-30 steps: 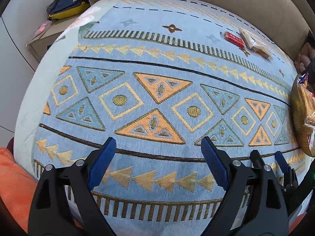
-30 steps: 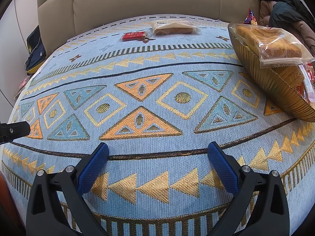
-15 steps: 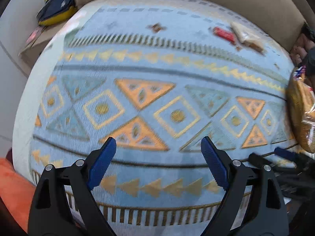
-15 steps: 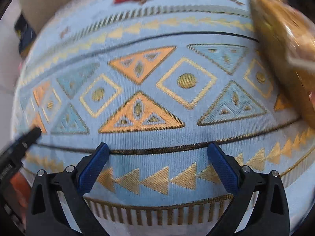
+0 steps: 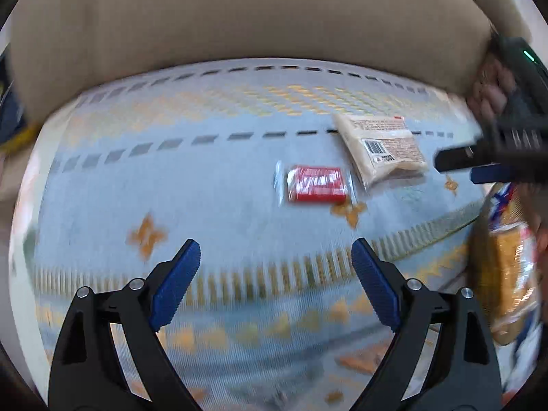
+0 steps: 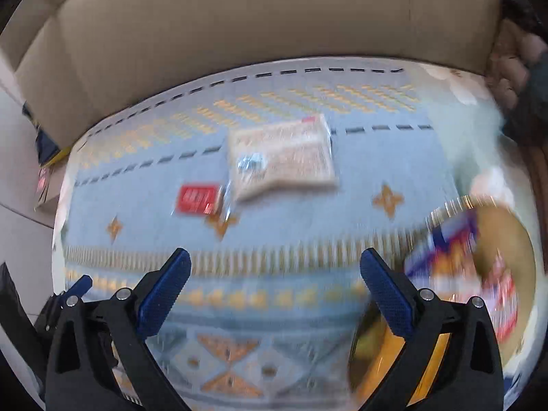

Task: Organize snacks
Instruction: 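Move both tools toward the white bread pack and red biscuit pack, then grasp the red biscuit pack with the left tool while the right grasps the white bread pack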

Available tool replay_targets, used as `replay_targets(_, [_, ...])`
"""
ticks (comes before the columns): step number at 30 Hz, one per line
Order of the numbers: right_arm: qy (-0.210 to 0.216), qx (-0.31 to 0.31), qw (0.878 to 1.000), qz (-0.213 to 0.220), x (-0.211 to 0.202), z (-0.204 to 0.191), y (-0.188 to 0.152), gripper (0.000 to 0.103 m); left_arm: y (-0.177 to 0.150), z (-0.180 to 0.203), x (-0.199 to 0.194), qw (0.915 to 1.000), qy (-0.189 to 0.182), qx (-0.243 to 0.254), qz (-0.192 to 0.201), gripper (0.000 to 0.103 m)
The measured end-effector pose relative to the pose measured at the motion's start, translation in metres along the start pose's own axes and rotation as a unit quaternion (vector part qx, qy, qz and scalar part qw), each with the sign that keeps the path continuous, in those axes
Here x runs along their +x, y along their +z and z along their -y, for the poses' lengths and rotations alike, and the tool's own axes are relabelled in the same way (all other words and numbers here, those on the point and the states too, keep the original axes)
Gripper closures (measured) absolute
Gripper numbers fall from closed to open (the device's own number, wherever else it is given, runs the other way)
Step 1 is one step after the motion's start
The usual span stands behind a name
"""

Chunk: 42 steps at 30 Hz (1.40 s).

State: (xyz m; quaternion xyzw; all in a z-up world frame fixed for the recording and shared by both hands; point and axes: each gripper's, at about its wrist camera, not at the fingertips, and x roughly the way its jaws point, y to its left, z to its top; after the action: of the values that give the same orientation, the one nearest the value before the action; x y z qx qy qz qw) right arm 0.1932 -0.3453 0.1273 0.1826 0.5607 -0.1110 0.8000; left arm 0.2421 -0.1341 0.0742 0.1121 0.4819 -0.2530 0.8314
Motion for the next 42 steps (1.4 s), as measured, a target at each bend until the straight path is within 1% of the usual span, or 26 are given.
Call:
replay_targets(1, [0.002, 0.011, 0.999, -0.034, 0.02, 0.007, 0.018, 0.005, 0.008, 0.001, 0.008, 0.9999, 0.0, 0.011, 0.003, 0.014])
replay_targets(3, [0.035, 0.064, 0.995, -0.07, 0.043, 0.031, 0.033, 0.005, 0.028, 0.0, 0.024, 0.9996, -0.019, 0.022, 0.007, 0.014])
replay_targets(4, [0.06, 0.107, 0.989, -0.084, 0.056, 0.045, 0.041, 0.005, 0.036, 0.001, 0.031, 0.9992, -0.027, 0.028, 0.007, 0.014])
replay_targets(6, [0.104, 0.18, 0.972, -0.106, 0.081, 0.064, 0.047, 0.005, 0.054, 0.01, 0.049, 0.9971, -0.038, 0.066, 0.005, 0.014])
replay_targets(8, [0.136, 0.218, 0.959, -0.118, 0.1, 0.071, 0.047, 0.005, 0.064, 0.02, 0.065, 0.9939, -0.038, 0.103, 0.006, 0.014])
replay_targets(10, [0.166, 0.244, 0.948, -0.118, 0.116, 0.073, 0.052, 0.005, 0.066, 0.027, 0.08, 0.9911, -0.054, 0.121, -0.011, 0.017])
replay_targets(11, [0.166, 0.245, 0.949, -0.112, 0.119, 0.071, 0.055, 0.005, 0.064, 0.029, 0.09, 0.9887, -0.073, 0.127, -0.033, 0.019])
replay_targets(12, [0.158, 0.242, 0.951, -0.104, 0.121, 0.07, 0.059, 0.005, 0.06, 0.032, 0.095, 0.9863, -0.085, 0.133, -0.049, 0.023])
replay_targets(14, [0.138, 0.237, 0.958, -0.087, 0.123, 0.064, 0.068, 0.005, 0.049, 0.033, 0.091, 0.9838, -0.095, 0.145, -0.045, 0.023])
replay_targets(17, [0.127, 0.233, 0.962, -0.065, 0.123, 0.059, 0.084, 0.005, 0.033, 0.034, 0.077, 0.975, -0.143, 0.159, -0.06, 0.023])
replay_targets(20, [0.108, 0.219, 0.968, -0.054, 0.128, 0.049, 0.099, 0.005, 0.026, 0.039, 0.069, 0.9691, -0.156, 0.177, -0.072, 0.028])
replay_targets(21, [0.09, 0.205, 0.973, -0.054, 0.132, 0.041, 0.104, 0.005, 0.026, 0.04, 0.069, 0.9691, -0.157, 0.176, -0.072, 0.033])
replay_targets(23, [0.047, 0.174, 0.982, -0.048, 0.136, 0.023, 0.105, 0.005, 0.026, 0.045, 0.069, 0.9702, -0.153, 0.175, -0.069, 0.033])
replay_targets(24, [0.021, 0.157, 0.986, -0.043, 0.138, 0.014, 0.106, 0.005, 0.025, 0.05, 0.07, 0.9698, -0.149, 0.181, -0.066, 0.032])
replay_targets(26, [-0.03, 0.123, 0.991, -0.029, 0.143, -0.006, 0.107, 0.005, 0.017, 0.062, 0.069, 0.9672, -0.141, 0.203, -0.06, 0.024])
replay_targets(27, [-0.039, 0.12, 0.992, -0.025, 0.144, -0.009, 0.107, 0.005, 0.013, 0.065, 0.067, 0.9669, -0.147, 0.201, -0.057, 0.024])
replay_targets(28, [-0.046, 0.128, 0.99, -0.025, 0.147, -0.009, 0.109, 0.005, 0.009, 0.067, 0.065, 0.967, -0.151, 0.197, -0.055, 0.027])
replay_targets(29, [-0.048, 0.133, 0.99, -0.03, 0.149, -0.009, 0.111, 0.005, 0.004, 0.069, 0.062, 0.9678, -0.141, 0.203, -0.047, 0.032])
replay_targets(30, [-0.052, 0.128, 0.99, -0.036, 0.152, -0.012, 0.115, 0.005, 0.0, 0.07, 0.06, 0.9677, -0.138, 0.207, -0.041, 0.04])
replay_targets(31, [-0.06, 0.11, 0.991, -0.044, 0.158, -0.021, 0.12, 0.005, -0.007, 0.068, 0.055, 0.9677, -0.147, 0.201, -0.041, 0.049])
replay_targets(32, [-0.063, 0.092, 0.993, -0.046, 0.167, -0.035, 0.124, 0.005, -0.011, 0.065, 0.051, 0.9684, -0.152, 0.193, -0.043, 0.053])
replay_targets(34, [-0.055, 0.052, 0.996, -0.047, 0.168, -0.041, 0.121, 0.006, -0.022, 0.058, 0.041, 0.9699, -0.162, 0.176, -0.047, 0.069])
replay_targets(36, [-0.049, 0.022, 0.997, -0.047, 0.166, -0.045, 0.111, 0.009, -0.039, 0.051, 0.028, 0.9702, -0.171, 0.163, -0.055, 0.079])
replay_targets(39, [-0.05, -0.033, 0.997, -0.056, 0.159, -0.057, 0.081, 0.011, -0.063, 0.039, 0.01, 0.975, -0.165, 0.135, -0.064, 0.084])
replay_targets(40, [-0.047, -0.047, 0.996, -0.06, 0.158, -0.061, 0.071, 0.012, -0.07, 0.034, 0.004, 0.9758, -0.168, 0.122, -0.068, 0.088])
replay_targets(42, [-0.039, -0.072, 0.994, -0.068, 0.154, -0.07, 0.048, 0.012, -0.087, 0.022, -0.01, 0.9735, -0.191, 0.094, -0.083, 0.089])
